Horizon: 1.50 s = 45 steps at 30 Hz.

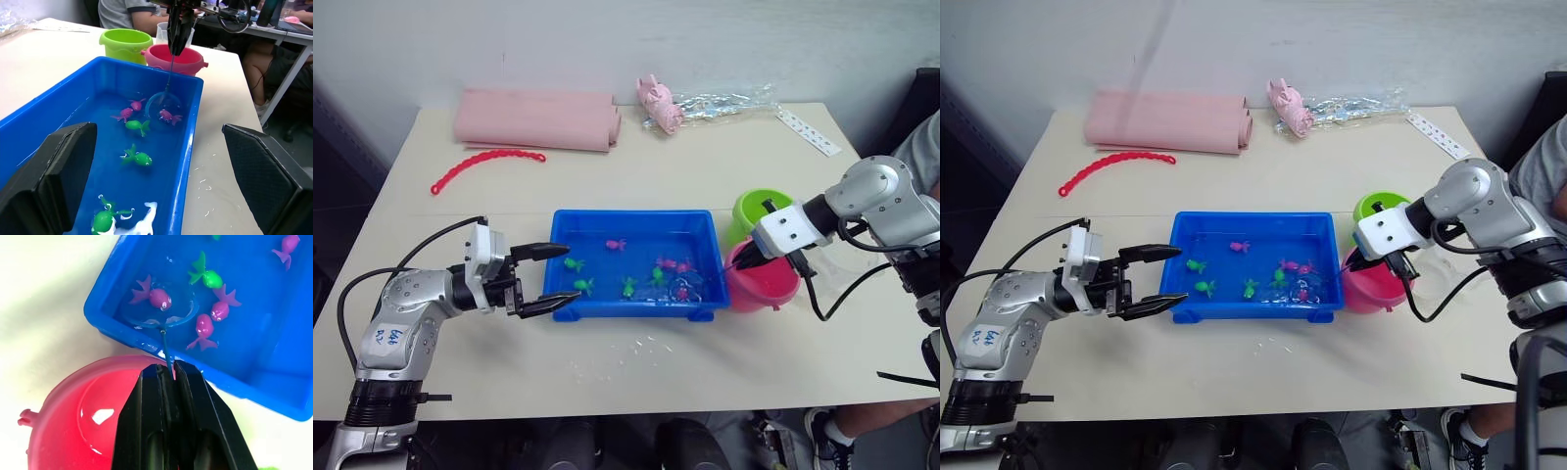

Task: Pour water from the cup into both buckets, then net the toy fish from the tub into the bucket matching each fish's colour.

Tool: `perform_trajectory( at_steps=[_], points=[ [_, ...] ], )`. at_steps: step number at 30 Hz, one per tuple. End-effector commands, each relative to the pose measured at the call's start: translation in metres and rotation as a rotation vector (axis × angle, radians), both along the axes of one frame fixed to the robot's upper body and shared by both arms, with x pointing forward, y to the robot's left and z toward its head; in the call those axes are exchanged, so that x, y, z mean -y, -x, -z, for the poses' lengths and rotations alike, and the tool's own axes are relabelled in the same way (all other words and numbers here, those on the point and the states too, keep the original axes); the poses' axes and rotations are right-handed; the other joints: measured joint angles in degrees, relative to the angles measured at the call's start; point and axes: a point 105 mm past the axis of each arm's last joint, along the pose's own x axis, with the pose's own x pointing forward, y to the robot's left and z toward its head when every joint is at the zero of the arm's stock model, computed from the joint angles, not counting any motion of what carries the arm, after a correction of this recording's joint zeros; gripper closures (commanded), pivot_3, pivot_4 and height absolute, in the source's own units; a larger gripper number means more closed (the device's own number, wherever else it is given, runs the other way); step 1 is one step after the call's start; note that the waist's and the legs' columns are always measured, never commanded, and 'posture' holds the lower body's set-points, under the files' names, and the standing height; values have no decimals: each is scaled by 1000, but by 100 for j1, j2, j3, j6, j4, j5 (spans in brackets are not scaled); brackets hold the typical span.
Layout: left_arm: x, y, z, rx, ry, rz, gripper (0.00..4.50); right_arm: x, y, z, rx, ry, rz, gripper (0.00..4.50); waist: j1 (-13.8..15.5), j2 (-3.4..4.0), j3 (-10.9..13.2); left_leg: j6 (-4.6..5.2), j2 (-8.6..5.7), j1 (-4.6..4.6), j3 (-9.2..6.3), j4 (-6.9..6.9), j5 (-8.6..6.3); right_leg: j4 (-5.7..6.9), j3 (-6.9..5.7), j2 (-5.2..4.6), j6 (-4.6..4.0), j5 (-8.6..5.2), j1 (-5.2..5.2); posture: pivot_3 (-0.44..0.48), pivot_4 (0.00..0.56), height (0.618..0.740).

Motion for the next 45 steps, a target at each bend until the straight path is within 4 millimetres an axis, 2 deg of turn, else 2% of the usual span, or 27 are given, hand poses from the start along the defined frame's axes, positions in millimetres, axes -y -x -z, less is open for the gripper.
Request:
perform_trajectory(
  at_steps=[1,4,12,16,24,32,39,45],
  points=[
    [-4,0,-12,49,4,8,23,6,10,-14,-71,-90,33,4500,3,0,0,0,0,0,0,0,0,0,0,0,0,0,0,0,150,740],
    [-5,-1,-13,50,-2,9,23,0,13,-21,-148,-213,70,4500,-4,0,0,0,0,0,0,-1,0,0,0,0,0,0,0,0,150,740],
    [-7,-3,-14,55,-7,4,23,7,12,-11,-211,-281,134,4500,-8,0,0,1,1,-1,0,-4,-1,-8,-1,1,0,0,-1,0,150,740],
    [-8,-2,-14,55,-11,4,23,11,12,-16,-219,-347,169,4500,-5,0,0,1,1,-2,0,-4,-1,-8,-3,1,0,0,0,0,150,740],
    [-10,-1,-17,53,-8,10,23,26,32,-35,-227,-544,257,4500,19,0,0,3,1,-5,-1,-5,-2,-8,-6,0,0,0,3,0,150,740],
    [-4,-8,-18,40,-5,53,23,38,54,-37,-174,-664,384,4500,21,1,0,3,1,-4,0,-4,-1,-26,-7,2,0,0,6,0,150,740],
    [12,-13,-24,14,23,131,23,77,77,-46,-30,-728,571,4500,73,0,0,3,0,-4,0,-8,-2,-32,-8,4,1,0,10,0,150,740],
    [25,-13,-28,4,53,177,23,116,100,-42,131,-680,713,4500,157,0,0,4,0,-3,2,-6,-2,-37,-7,10,2,1,15,0,150,740]
  ],
)
